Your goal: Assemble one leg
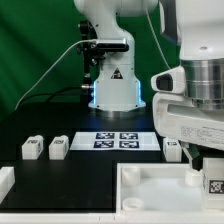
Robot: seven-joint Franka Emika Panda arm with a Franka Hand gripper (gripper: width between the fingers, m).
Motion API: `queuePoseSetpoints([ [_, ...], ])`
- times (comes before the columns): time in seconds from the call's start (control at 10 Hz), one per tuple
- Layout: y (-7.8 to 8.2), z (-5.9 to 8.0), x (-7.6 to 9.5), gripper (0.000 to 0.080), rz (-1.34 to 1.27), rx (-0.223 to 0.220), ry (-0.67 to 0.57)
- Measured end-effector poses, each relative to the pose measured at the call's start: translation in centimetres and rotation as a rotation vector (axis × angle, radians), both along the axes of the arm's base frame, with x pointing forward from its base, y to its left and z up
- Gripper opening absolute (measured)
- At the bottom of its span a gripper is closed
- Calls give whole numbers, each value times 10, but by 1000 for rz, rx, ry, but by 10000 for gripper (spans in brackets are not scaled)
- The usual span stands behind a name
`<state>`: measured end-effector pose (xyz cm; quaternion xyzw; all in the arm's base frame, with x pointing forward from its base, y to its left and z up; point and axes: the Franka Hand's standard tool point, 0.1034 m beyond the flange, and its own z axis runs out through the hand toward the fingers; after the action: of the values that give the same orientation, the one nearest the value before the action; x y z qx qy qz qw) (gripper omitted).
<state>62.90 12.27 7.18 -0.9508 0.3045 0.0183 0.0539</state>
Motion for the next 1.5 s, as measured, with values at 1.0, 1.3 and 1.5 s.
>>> queuePoseSetpoints([
  [1.0,-6,0,4,291,-74,-51,12],
  [1.3,-2,3,5,291,-747,-52,78],
  [1.5,-9,-1,4,293,-1134,34,117],
])
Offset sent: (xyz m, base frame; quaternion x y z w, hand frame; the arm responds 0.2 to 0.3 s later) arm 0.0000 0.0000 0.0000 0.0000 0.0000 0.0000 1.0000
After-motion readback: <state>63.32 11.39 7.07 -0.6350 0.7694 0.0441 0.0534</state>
